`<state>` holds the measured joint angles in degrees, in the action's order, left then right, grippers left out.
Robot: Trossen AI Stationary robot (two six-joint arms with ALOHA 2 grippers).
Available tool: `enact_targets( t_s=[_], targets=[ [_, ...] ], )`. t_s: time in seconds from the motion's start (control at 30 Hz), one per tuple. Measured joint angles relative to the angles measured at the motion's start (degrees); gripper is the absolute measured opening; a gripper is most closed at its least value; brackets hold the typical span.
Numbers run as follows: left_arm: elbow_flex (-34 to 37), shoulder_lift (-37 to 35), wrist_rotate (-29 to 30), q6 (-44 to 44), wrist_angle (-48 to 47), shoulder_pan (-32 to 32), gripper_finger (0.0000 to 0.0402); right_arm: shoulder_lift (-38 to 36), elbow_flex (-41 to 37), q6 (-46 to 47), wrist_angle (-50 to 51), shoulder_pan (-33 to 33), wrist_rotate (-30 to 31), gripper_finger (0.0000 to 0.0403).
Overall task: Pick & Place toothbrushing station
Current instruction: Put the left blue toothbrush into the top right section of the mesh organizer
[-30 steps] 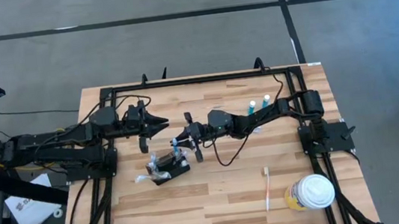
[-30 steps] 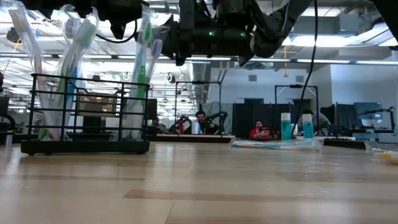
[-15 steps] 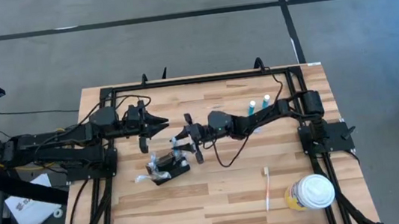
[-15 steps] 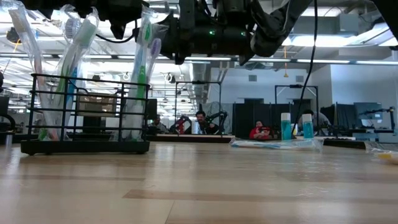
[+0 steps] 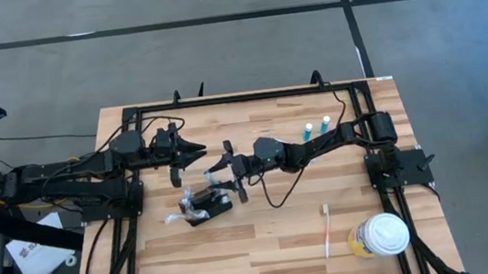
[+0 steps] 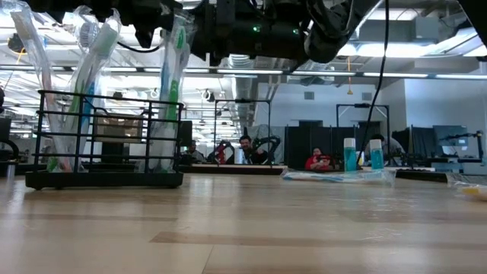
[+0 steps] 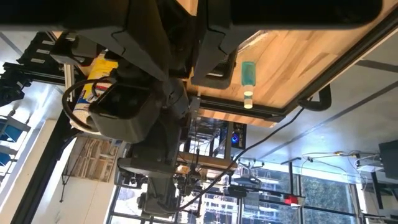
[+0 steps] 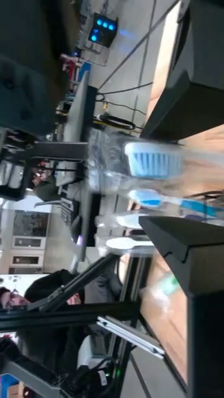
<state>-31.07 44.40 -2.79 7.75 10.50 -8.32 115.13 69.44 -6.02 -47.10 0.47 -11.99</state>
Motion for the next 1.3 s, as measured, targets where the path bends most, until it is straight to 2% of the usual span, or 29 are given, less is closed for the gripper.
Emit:
enact_targets(
  t_s=[0.2, 0.63, 1.03, 1.13, 1.3],
  targets=[
    [0.00, 0.00, 0.00, 0.01, -0.04, 0.00, 0.0072, -0.02, 1.32, -0.01, 4.38, 0.07, 0.00, 0.0181],
    [0.00, 0.00, -0.68, 0.02, -0.91, 0.00, 0.0072, -0.69, 1.47, -0.47, 6.38, -0.60, 0.03, 0.0156],
    [0.00, 0.00, -1.03, 0.02, -1.85, 0.00, 0.0072, -4.29, 1.44, -0.99, 11.75, -0.92, 0.04, 0.0129],
    [0.00, 0.00, -3.53, 0.02, -2.26, 0.00, 0.0072, -4.63, 1.49, -1.66, 13.01, -0.92, 0.04, 0.0127],
    [0.02, -0.61, -12.12, 0.02, -3.51, 0.00, 0.0072, -5.47, 1.47, -1.95, 15.57, -0.92, 0.04, 0.0129]
  ],
)
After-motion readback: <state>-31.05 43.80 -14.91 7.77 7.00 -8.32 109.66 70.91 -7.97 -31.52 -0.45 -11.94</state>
